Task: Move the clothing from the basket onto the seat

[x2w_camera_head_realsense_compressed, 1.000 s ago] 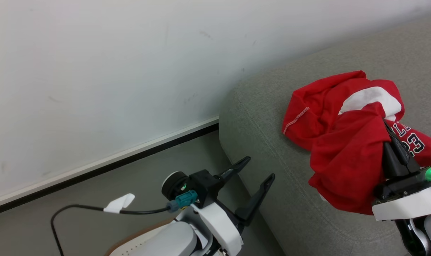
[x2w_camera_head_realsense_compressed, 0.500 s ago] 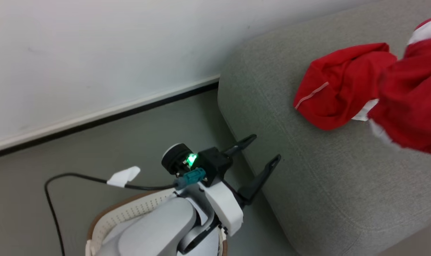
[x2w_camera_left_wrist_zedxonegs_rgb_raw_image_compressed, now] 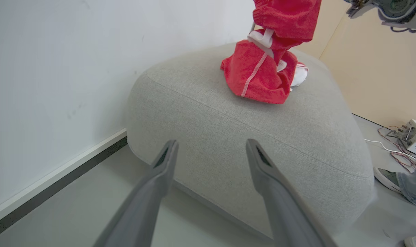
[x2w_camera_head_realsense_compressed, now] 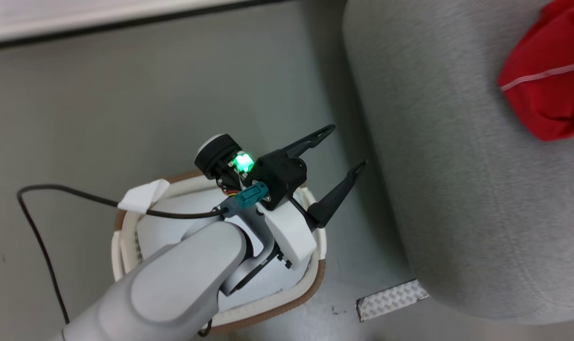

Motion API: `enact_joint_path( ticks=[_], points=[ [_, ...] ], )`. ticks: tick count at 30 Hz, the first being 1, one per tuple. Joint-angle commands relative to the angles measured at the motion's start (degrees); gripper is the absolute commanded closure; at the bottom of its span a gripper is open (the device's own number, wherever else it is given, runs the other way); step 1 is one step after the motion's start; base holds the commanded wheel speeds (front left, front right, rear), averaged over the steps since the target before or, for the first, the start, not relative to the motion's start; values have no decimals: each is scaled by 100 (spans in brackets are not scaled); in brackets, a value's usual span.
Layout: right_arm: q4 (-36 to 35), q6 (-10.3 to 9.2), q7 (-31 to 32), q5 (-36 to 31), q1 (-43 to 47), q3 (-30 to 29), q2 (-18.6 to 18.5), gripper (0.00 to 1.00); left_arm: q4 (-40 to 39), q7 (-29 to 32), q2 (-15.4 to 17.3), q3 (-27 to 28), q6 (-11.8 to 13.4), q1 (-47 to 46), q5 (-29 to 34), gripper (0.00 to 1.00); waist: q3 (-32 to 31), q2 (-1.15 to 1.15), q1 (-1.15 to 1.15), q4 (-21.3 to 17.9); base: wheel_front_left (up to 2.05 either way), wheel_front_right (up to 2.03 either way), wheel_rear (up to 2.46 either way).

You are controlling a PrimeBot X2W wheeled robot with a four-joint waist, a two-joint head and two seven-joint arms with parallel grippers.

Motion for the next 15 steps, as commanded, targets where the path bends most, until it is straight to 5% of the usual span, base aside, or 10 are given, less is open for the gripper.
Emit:
enact_joint_path(
  ticks=[1,6,12,15],
  points=[
    [232,-15,0,-90,-150,65,-82,100,-47,-3,43,24,26,-102,36,0,467,0,-2,341,0,0,0],
    [1396,-15,122,-121,-419,693,-213,100,-37,-77,29,32,43,-145,50,0,509,0,-2,470,0,0,0],
    [2291,-15,1028,153,-593,1489,-319,100,73,-193,-31,18,47,-48,-51,0,344,0,-2,531,0,0,0],
    [2355,-15,1215,374,-629,1816,-366,58,123,-257,-46,21,52,-7,-87,0,231,0,-2,541,0,0,0]
  ],
)
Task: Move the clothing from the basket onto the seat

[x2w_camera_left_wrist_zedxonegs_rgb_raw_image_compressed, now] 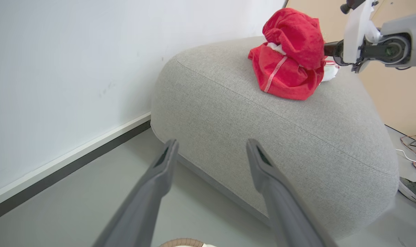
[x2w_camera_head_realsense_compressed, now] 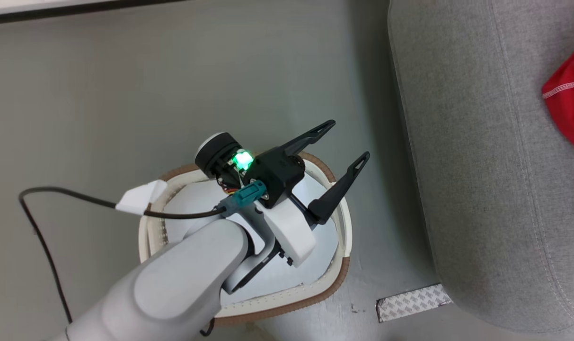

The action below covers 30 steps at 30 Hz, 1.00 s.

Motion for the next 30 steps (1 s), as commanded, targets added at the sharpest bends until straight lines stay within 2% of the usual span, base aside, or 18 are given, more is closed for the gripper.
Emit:
enact_joint_path(
  ticks=[1,2,3,11,20,27,30],
  points=[
    [16,-15,16,106,-69,115,-82,36,39,-70,15,15,6,70,-80,0,-100,0,-1,2,0,0,0],
    [3,-15,19,156,-70,211,-126,2,65,-75,8,15,6,92,-105,0,-154,0,-1,-3,0,0,0],
    [-11,-15,5,198,-69,319,-159,0,95,-114,3,12,5,118,-127,0,-227,0,-1,-8,0,0,0],
    [-198,-15,430,392,-69,1276,-509,0,463,-531,-55,89,58,559,-356,0,-1279,0,-1,-64,0,0,0],
    [-1006,-15,517,422,-167,2173,-985,0,654,-915,-57,495,281,1430,-866,0,-2773,0,-1,12,0,0,0],
    [-1734,-15,183,647,240,2356,-912,0,513,-999,128,1010,521,2086,-1039,0,-3498,0,-1,262,0,0,0],
    [-1922,-15,20,650,435,2336,-874,0,476,-996,229,1146,652,2226,-978,0,-3610,0,-1,356,0,0,0]
  ],
)
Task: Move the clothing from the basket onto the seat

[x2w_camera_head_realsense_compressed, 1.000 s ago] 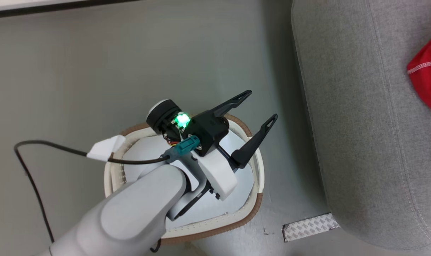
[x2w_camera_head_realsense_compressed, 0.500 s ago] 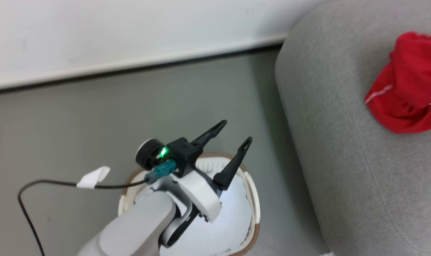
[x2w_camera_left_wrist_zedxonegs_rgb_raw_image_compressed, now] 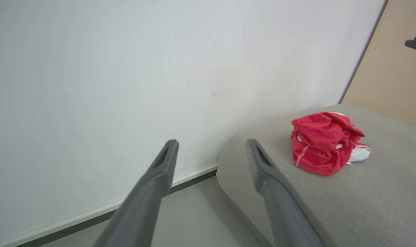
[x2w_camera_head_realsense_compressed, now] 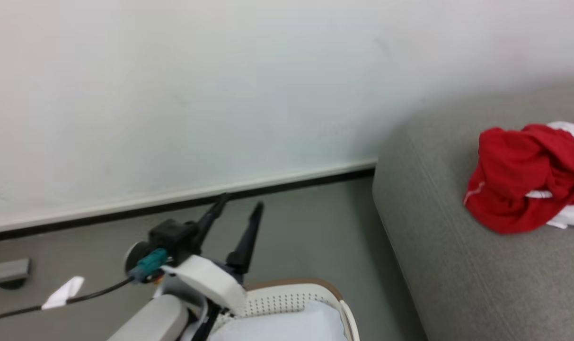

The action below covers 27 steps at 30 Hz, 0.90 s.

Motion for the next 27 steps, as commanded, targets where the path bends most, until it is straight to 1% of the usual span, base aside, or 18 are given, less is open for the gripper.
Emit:
enact_joint_path(
  ticks=[1,2,5,9,13,17,19,20,22,25,27],
  points=[
    [-59,-15,-23,66,206,30,85,0,-31,-18,52,64,39,131,12,0,-269,0,3,229,0,0,0],
    [-175,-15,-52,118,376,53,177,0,-61,-15,95,177,96,216,-1,0,-320,0,3,277,0,0,0],
    [-419,-15,-338,37,749,-104,275,0,-171,-17,244,547,264,525,-8,0,-434,0,3,400,0,0,0],
    [-599,-15,-772,-73,1408,-482,705,0,-319,-16,354,1051,396,976,-23,0,-542,0,3,543,0,0,0],
    [-862,-15,-1036,-375,2061,-912,1138,0,-428,-16,381,1557,467,1446,15,0,-621,0,3,650,0,0,0],
    [-1265,-15,-1173,-697,2797,-1461,1628,0,-581,-16,289,1989,416,1882,107,0,-655,0,3,737,0,0,0],
    [-1453,-15,-1207,-925,3203,-1830,1848,0,-631,-16,163,2270,445,2114,131,0,-664,0,3,784,0,0,0],
    [-1568,-15,-1203,-1070,3401,-2055,2011,0,-645,-15,152,2395,437,2190,231,0,-657,0,3,811,0,0,0],
    [-1910,-15,-1205,-1364,3774,-2410,2371,0,-692,-16,8,2649,416,2345,360,0,-646,0,3,842,0,0,0],
    [-2303,-15,-1207,-1767,4304,-2691,2742,0,-707,-17,-216,2939,341,2608,613,0,-640,0,3,871,0,0,0],
    [-2477,-15,-1208,-1857,4528,-2810,2978,0,-724,-17,-358,3100,259,2734,798,0,-633,0,3,878,0,0,0]
  ],
)
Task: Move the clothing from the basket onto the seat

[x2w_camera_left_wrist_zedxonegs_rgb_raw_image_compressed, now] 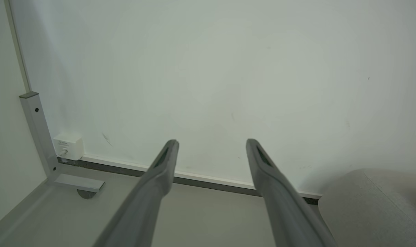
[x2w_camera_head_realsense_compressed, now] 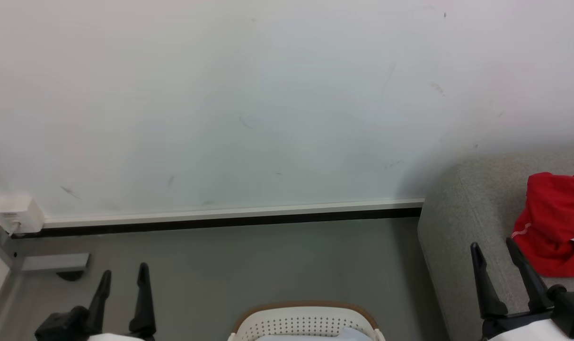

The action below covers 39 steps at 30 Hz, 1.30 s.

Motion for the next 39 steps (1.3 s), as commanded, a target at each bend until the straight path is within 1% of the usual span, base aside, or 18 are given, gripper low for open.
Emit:
enact_joint_path(
  ticks=[1,3,6,8,11,14,17,21,30,31,34,39],
  points=[
    [-38,-15,-15,-48,127,-46,57,0,-41,-4,-68,95,-39,97,134,0,7,0,0,4,0,0,0],
    [-139,-15,-15,-116,245,-99,199,0,-96,-4,-260,247,-136,219,417,0,22,0,0,29,0,0,0],
    [-106,-15,-16,-167,419,-165,326,0,-15,-4,-548,489,-332,364,745,0,14,0,0,81,0,0,0],
    [-38,-15,-16,-233,488,-189,358,0,93,-4,-741,608,-466,436,955,0,3,0,0,113,0,0,0],
    [53,-15,-16,-286,544,-203,405,0,243,-4,-923,788,-664,486,1183,0,-7,0,0,130,0,0,0],
    [149,-15,-16,-296,516,-172,435,0,372,-4,-1039,957,-873,425,1386,0,-8,0,0,112,0,0,0],
    [217,-15,-16,-312,422,-117,448,0,452,-4,-1112,1102,-1022,372,1550,0,3,0,0,78,0,0,0],
    [264,-15,-16,-337,309,-63,464,0,508,-4,-1211,1242,-1164,315,1711,0,12,0,0,36,0,0,0],
    [350,-15,-16,-317,221,-14,485,0,599,-4,-1271,1396,-1373,235,1874,0,23,0,0,22,0,0,0],
    [350,0,2,-328,290,-17,483,100,602,3,-1283,1389,-1381,273,1818,100,23,0,0,22,0,0,0],
    [448,0,34,-255,382,-25,505,100,746,48,-1316,1406,-1386,303,1747,100,26,0,0,25,0,0,0],
    [424,-1,189,272,348,-131,528,100,796,251,-1313,1485,-1419,191,1187,100,42,0,0,45,0,0,0]
  ],
)
